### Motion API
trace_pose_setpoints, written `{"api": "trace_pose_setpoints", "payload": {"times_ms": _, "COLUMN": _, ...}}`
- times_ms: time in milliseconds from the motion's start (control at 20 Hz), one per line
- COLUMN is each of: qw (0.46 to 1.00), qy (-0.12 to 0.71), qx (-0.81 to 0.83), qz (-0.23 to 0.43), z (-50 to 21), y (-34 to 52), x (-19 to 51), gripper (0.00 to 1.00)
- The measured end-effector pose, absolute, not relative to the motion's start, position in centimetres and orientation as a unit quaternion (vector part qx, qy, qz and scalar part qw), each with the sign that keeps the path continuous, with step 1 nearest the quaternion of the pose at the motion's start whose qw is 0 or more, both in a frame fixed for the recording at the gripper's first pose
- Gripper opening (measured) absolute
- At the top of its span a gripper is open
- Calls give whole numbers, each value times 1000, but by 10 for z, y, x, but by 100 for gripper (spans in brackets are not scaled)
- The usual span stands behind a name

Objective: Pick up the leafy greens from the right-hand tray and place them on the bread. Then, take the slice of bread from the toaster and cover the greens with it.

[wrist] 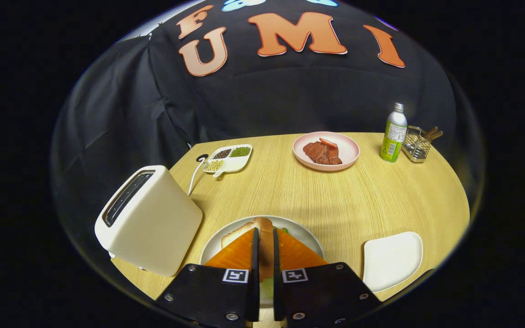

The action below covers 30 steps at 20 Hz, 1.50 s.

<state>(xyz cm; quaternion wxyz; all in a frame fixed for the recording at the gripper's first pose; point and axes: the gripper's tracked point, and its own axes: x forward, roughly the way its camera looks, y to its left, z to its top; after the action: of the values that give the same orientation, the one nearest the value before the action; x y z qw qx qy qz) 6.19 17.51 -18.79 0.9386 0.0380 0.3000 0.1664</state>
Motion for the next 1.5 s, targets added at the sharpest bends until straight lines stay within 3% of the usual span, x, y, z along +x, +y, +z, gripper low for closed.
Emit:
{"api": "trace_pose_setpoints", "payload": {"times_ms": 150, "qw": 944, "qy": 296, "qx": 23, "qz": 146, "z": -191, "y": 159, "x": 71, "gripper": 25}}
{"api": "trace_pose_setpoints", "payload": {"times_ms": 400, "qw": 954, "qy": 271, "qx": 19, "qz": 130, "z": -177, "y": 139, "x": 76, "gripper": 37}}
{"api": "trace_pose_setpoints", "payload": {"times_ms": 900, "qw": 979, "qy": 182, "qx": -39, "qz": 82, "z": -118, "y": 81, "x": 69, "gripper": 97}}
{"api": "trace_pose_setpoints", "payload": {"times_ms": 1500, "qw": 999, "qy": 22, "qx": -36, "qz": 23, "z": 2, "y": -47, "x": 4, "gripper": 97}}
